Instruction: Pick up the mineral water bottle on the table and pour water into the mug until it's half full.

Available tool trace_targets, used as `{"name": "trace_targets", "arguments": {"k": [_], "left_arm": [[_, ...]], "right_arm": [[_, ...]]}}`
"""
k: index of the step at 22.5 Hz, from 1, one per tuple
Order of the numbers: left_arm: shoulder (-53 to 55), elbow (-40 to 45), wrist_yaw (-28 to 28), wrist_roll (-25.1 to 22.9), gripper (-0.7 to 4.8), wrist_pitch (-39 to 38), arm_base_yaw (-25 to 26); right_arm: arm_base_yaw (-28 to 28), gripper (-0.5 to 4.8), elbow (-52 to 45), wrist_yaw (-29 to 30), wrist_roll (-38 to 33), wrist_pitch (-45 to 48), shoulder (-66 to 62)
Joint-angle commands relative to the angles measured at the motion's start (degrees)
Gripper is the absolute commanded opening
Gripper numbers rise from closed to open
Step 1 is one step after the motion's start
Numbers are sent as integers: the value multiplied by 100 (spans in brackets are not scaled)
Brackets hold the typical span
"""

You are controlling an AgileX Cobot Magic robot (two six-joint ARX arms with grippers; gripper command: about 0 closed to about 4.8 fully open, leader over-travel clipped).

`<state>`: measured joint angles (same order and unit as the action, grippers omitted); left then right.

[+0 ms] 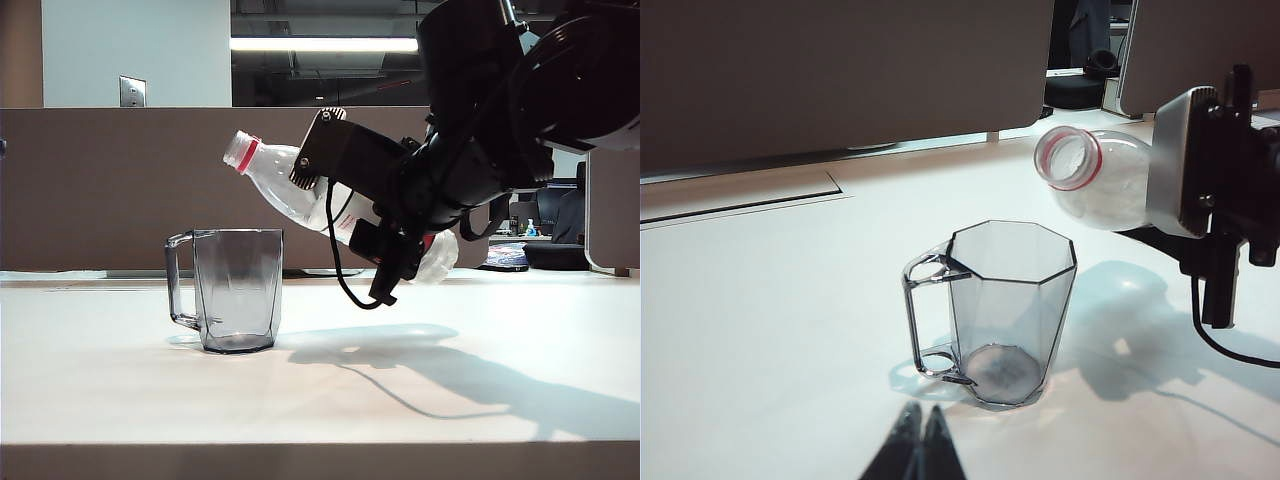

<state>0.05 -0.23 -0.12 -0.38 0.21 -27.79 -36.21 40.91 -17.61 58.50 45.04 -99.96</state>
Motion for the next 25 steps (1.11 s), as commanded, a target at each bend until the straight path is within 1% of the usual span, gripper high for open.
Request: {"name": "trace_targets", "arguments": {"k": [1,4,10,14,25], "left_arm": [[0,-20,15,-2,-5,68,7],[0,-20,15,-2,-5,68,7],[0,-20,15,-2,-5,68,11],[0,-20,15,-2,-5,68,11],[0,-20,17,-2,-5,68,11]], "right_arm": [[-2,220,81,-186,138,319,61],[17,220,90,-201,308,319,61],[66,220,240,-527,614,317,61],[140,219,348,-619,765,304,61],[184,220,363,-723,1331,273,61]]}}
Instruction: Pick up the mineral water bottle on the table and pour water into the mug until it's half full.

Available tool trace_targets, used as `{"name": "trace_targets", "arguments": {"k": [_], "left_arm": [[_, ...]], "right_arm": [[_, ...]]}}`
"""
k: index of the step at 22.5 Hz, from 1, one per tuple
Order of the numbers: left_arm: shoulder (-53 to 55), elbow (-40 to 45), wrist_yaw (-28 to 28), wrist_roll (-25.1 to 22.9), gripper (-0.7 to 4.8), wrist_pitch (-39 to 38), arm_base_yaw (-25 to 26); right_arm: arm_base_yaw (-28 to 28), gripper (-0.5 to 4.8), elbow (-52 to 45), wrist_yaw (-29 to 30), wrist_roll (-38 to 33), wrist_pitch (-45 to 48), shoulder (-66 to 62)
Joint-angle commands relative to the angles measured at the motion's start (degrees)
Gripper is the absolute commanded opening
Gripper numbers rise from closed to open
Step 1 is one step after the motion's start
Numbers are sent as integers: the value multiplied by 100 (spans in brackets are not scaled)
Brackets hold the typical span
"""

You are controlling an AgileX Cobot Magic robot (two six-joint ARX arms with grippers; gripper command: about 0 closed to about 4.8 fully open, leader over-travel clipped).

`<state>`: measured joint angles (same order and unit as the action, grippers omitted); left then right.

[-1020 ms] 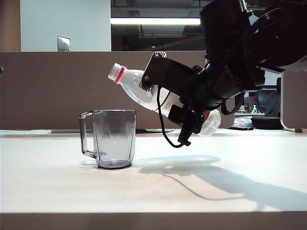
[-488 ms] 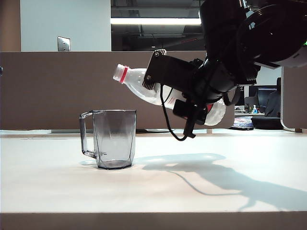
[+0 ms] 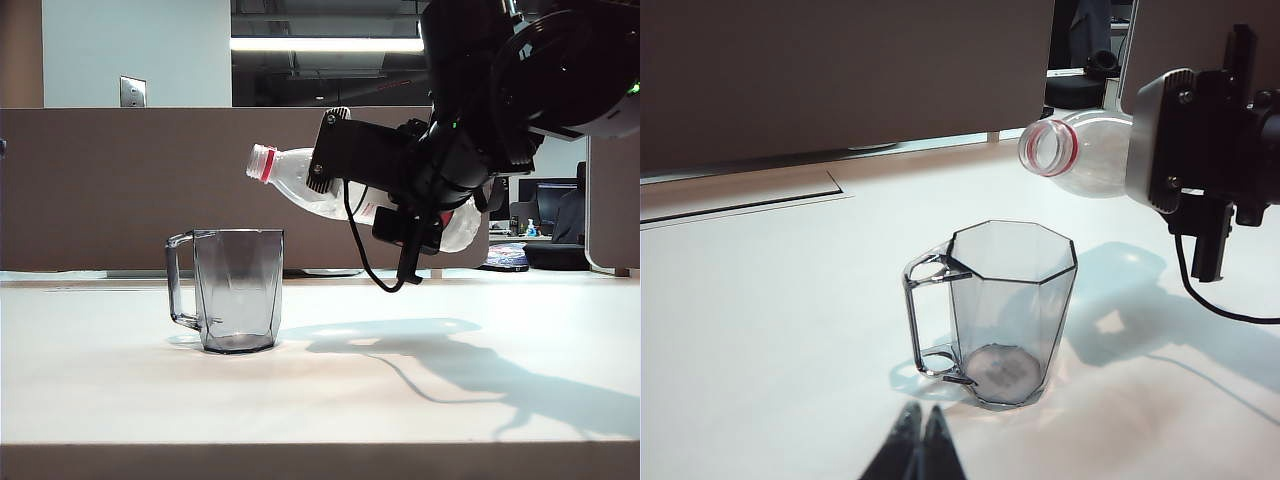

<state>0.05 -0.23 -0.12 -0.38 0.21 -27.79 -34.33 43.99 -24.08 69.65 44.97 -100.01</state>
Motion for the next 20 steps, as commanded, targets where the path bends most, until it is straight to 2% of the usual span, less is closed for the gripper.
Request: {"name": "trace_targets", "arguments": {"k": [1,20], "left_arm": [[0,-20,17,-2,-5,68,11],[0,-20,15,-2,-5,68,11]], "right_arm": [[-4,220,55,-101,256,280,66],[-35,210,48,-498,695,282,68]]}}
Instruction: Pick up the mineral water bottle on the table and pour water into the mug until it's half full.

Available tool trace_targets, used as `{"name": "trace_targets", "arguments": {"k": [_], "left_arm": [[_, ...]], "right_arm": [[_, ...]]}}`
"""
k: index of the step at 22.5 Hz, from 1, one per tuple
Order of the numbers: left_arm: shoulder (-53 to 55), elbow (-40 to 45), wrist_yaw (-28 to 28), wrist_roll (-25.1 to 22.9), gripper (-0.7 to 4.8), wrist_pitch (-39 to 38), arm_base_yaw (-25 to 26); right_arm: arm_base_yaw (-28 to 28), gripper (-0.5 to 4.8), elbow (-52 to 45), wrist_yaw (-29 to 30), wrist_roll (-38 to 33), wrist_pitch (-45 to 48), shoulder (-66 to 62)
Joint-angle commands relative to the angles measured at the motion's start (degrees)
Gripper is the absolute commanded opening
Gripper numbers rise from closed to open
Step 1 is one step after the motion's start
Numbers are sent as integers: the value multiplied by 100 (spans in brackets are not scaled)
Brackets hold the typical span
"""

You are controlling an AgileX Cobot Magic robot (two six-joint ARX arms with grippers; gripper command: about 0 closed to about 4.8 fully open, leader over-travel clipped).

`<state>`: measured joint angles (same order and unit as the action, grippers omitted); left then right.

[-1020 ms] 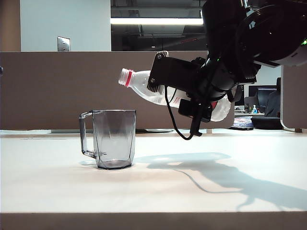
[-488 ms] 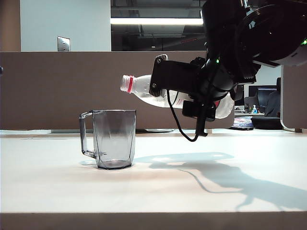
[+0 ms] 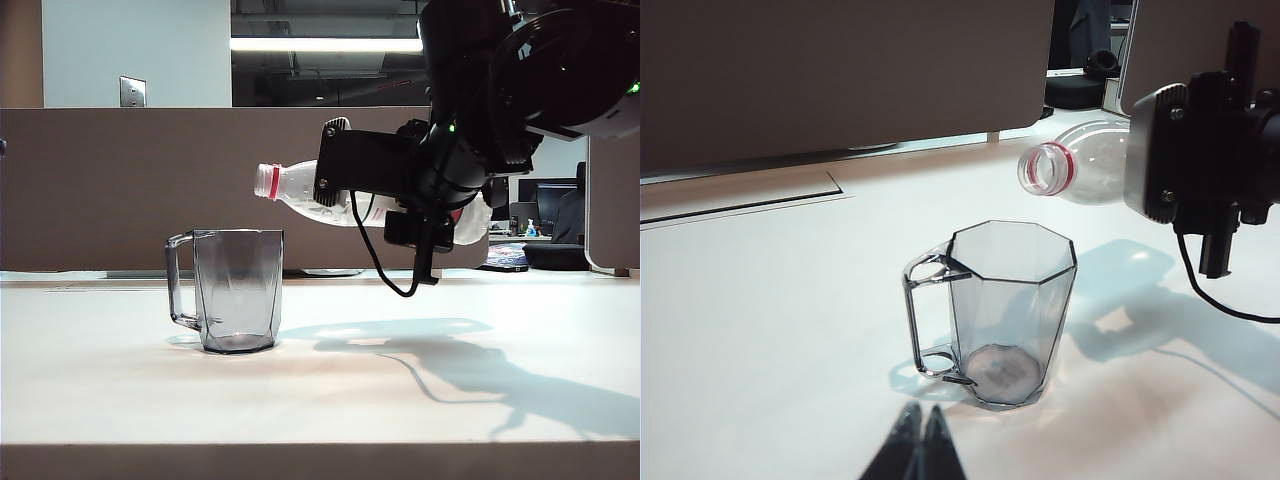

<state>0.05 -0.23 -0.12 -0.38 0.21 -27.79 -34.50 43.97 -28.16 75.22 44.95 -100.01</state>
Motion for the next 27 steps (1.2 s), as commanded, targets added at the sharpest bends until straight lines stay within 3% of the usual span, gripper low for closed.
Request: {"name": "trace_targets", "arguments": {"k": [1,8,17,27], "left_arm": [[0,-20,15,-2,-5,68,11],[0,-20,15,-2,-5,68,11],[0,-20,17,-2,-5,68,4],[0,-20,15,-2,-5,68,4]], "right_arm": [[-17,210,52,-92,155,286,68],[-70,209,48,-96,197,282,74],[-236,206,46,-282,752,291,81],[-249,206,46,-306,754,317,83]]}}
